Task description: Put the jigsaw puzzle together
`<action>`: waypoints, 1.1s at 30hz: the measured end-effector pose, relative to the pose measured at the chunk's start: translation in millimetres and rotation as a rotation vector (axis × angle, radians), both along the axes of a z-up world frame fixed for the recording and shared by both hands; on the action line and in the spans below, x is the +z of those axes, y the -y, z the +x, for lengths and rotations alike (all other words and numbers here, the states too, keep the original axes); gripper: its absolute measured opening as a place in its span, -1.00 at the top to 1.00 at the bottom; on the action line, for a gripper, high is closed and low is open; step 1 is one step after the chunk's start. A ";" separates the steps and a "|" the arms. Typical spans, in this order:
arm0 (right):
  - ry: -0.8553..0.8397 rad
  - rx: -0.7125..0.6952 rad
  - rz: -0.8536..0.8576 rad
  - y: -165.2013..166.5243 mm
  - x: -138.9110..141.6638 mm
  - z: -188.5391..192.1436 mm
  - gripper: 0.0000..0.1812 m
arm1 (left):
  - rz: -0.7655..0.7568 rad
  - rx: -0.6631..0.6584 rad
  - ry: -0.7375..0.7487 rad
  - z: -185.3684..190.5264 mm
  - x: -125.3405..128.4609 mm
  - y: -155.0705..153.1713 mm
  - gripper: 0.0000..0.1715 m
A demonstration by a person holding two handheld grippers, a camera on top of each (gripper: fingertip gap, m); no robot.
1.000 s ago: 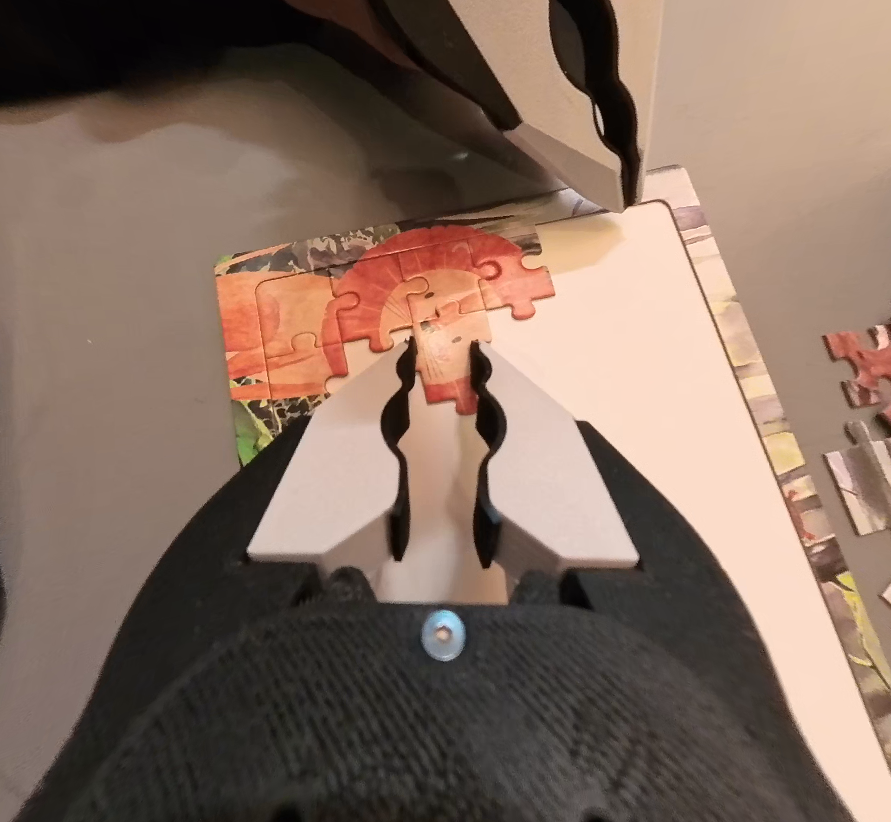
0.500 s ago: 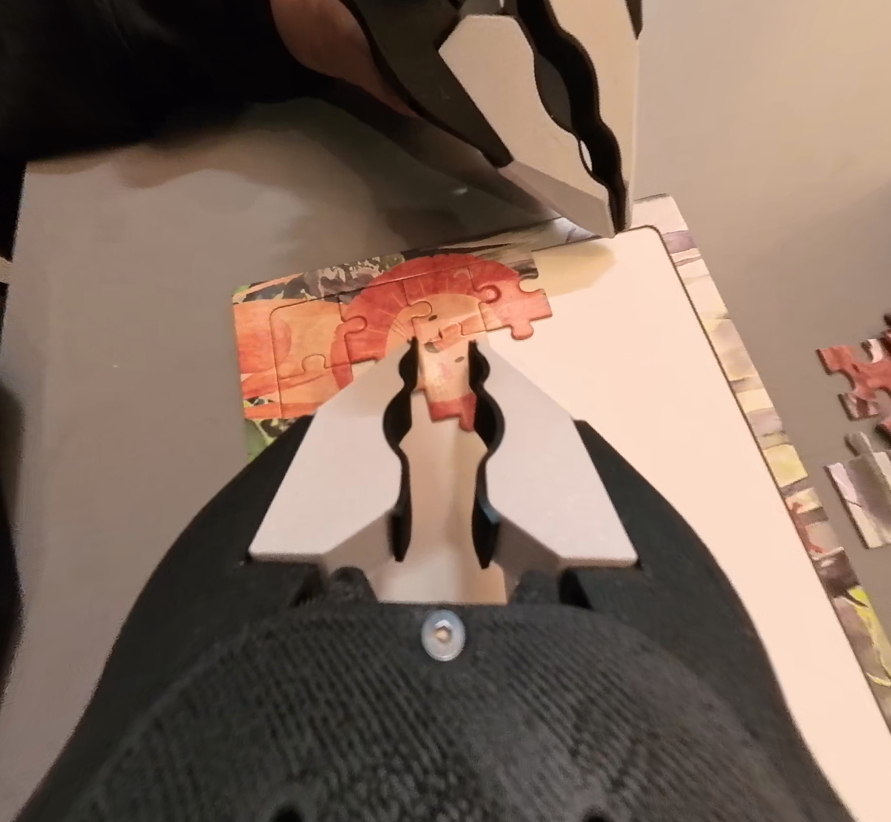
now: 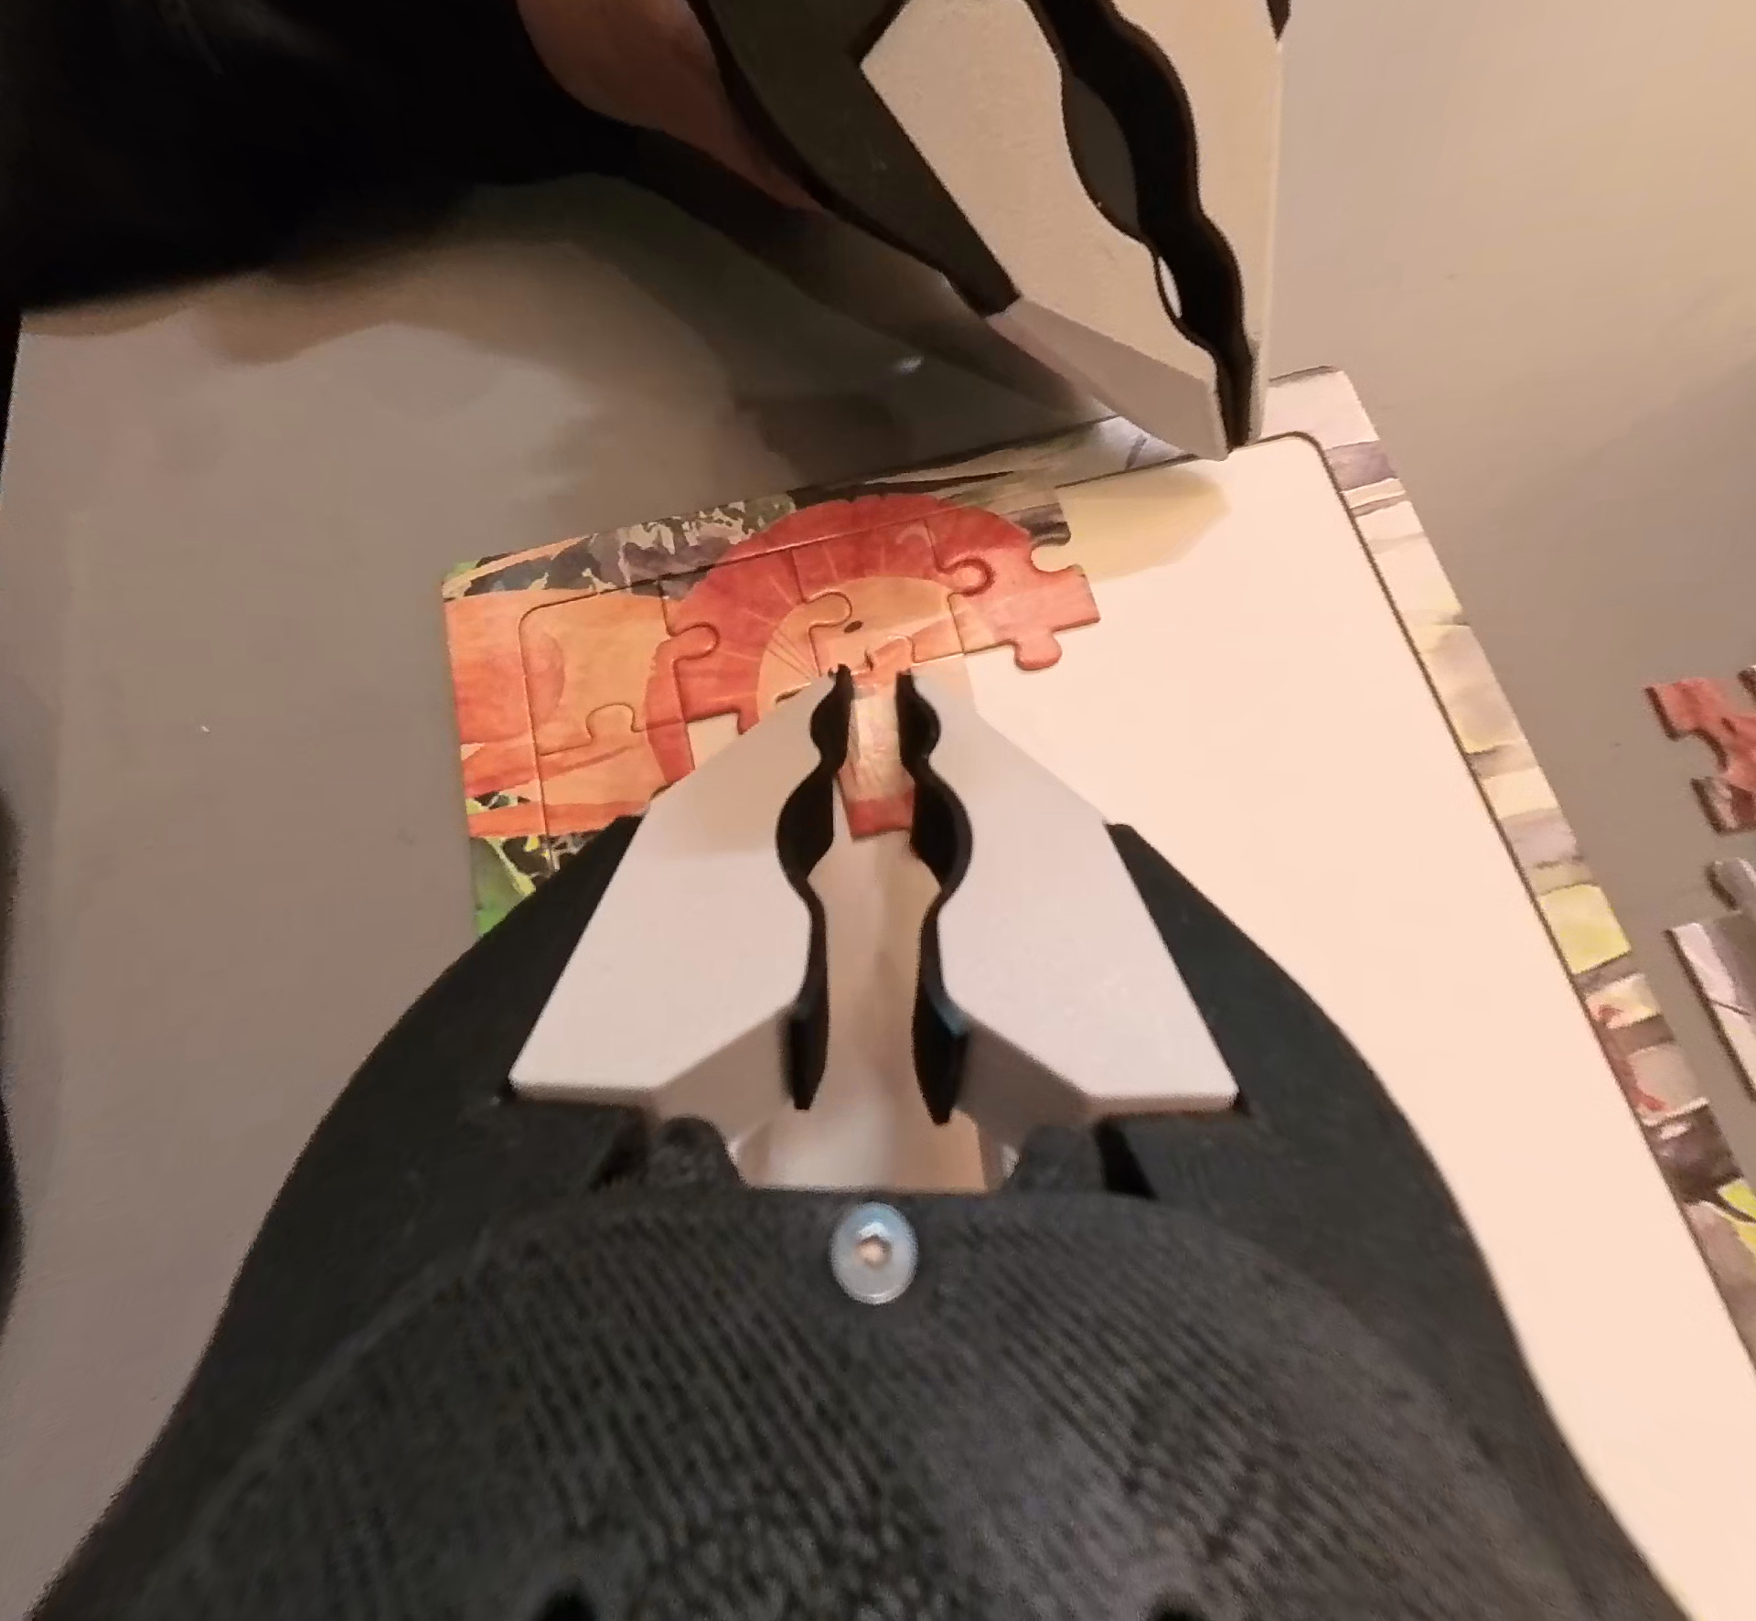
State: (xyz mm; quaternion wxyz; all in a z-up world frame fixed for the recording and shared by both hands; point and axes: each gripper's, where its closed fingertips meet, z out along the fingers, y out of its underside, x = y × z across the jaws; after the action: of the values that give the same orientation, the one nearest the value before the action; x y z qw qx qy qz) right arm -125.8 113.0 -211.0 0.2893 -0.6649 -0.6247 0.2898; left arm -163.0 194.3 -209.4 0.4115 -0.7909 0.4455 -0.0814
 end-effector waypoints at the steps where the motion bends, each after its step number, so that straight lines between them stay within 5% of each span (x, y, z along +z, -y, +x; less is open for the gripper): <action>1: -0.003 -0.001 -0.009 0.0 0.0 0.1 0.92 | 0.000 0.000 0.000 0.0 0.0 0.0 1.00; 12: -0.012 -0.025 -0.080 -3.0 -0.8 0.1 1.00 | 0.000 0.000 -0.002 0.0 -0.2 0.0 1.00; 26: 0.019 -0.056 0.035 -9.7 4.8 0.4 1.00 | 0.005 -0.004 -0.007 0.7 -0.2 0.5 1.00; 33: -0.016 -0.031 -0.070 -9.1 3.5 4.8 1.00 | 0.005 -0.007 -0.004 0.9 0.0 1.3 1.00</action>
State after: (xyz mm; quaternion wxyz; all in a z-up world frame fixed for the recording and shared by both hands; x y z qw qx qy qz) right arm -121.0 122.1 -207.5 0.2754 -0.6819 -0.6013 0.3124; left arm -162.1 193.0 -209.4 0.4122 -0.7885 0.4493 -0.0804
